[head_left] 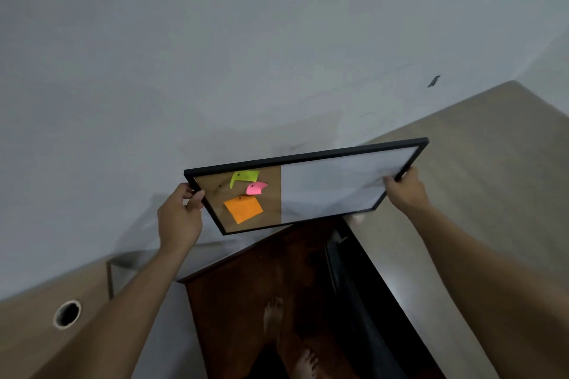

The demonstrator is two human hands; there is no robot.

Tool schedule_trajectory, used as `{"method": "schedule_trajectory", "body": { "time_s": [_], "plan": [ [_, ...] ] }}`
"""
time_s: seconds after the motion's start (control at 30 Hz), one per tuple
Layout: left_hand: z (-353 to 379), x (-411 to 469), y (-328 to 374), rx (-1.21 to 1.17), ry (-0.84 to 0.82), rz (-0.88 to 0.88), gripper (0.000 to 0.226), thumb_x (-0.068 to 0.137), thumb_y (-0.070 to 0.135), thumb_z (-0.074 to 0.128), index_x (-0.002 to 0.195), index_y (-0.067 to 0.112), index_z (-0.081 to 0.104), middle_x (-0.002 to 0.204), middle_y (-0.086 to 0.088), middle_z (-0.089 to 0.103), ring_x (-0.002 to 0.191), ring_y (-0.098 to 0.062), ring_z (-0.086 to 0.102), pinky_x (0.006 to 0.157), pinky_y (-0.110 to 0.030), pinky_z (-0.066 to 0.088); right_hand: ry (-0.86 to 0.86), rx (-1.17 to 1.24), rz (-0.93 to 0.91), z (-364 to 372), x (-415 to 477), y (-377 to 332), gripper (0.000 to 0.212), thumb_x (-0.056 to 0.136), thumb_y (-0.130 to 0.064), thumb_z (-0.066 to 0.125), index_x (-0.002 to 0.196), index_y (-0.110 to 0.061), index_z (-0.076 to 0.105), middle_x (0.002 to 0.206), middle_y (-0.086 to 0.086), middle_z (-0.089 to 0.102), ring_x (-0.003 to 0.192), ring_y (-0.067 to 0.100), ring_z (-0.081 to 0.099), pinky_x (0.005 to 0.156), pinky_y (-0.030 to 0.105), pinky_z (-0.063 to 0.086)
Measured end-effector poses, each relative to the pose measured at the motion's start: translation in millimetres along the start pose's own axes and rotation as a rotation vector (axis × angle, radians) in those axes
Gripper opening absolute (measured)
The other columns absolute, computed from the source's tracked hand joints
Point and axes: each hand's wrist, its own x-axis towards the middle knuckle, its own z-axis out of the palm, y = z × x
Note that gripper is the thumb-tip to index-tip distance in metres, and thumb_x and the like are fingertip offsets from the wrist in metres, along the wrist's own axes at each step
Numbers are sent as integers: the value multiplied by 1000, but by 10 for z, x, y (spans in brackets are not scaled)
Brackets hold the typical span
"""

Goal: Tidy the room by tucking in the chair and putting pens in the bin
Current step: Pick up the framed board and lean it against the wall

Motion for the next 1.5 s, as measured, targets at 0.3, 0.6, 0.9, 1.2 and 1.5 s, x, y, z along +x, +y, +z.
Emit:
{"method": "schedule_trajectory", "body": {
  "time_s": [0.3,0.6,0.9,1.2,1.5],
  "plan": [
    [158,442,-134,-127,-25,-115,9,103,41,62,103,37,69,97,20,74,91,-21,78,91,-56,62,-116,98,-34,356,776,-613,73,96,-36,68,152,-9,30,146,12,55,132,35,57,102,45,49],
    [261,559,-57,-273,18,-334,37,107,40,57,131,16,70,120,-3,74,97,-23,79,99,-51,62,-212,2,-26,755,1305,-994,108,92,-54,64,167,-13,-1,169,15,31,150,37,39,119,51,40],
    [298,540,36,-300,-17,-348,34,106,43,58,127,19,70,118,-2,75,98,-22,79,99,-51,61,-375,19,-29,1286,650,-733,103,103,-66,43,159,-25,-34,175,18,-12,163,34,-1,129,51,10],
    [518,448,302,-362,-69,-340,40,105,49,58,132,22,69,120,9,74,105,-15,78,102,-46,60,-260,197,120,1925,237,-822,94,97,-80,25,158,-36,-32,174,25,-2,162,41,8,129,60,16],
    [1020,431,518,-431,-217,-353,33,104,27,61,135,34,69,128,24,69,118,13,64,108,-21,52,-157,229,85,1503,957,-808,96,99,-75,34,167,-26,-13,174,15,20,158,38,27,127,56,29]
  ]
}}
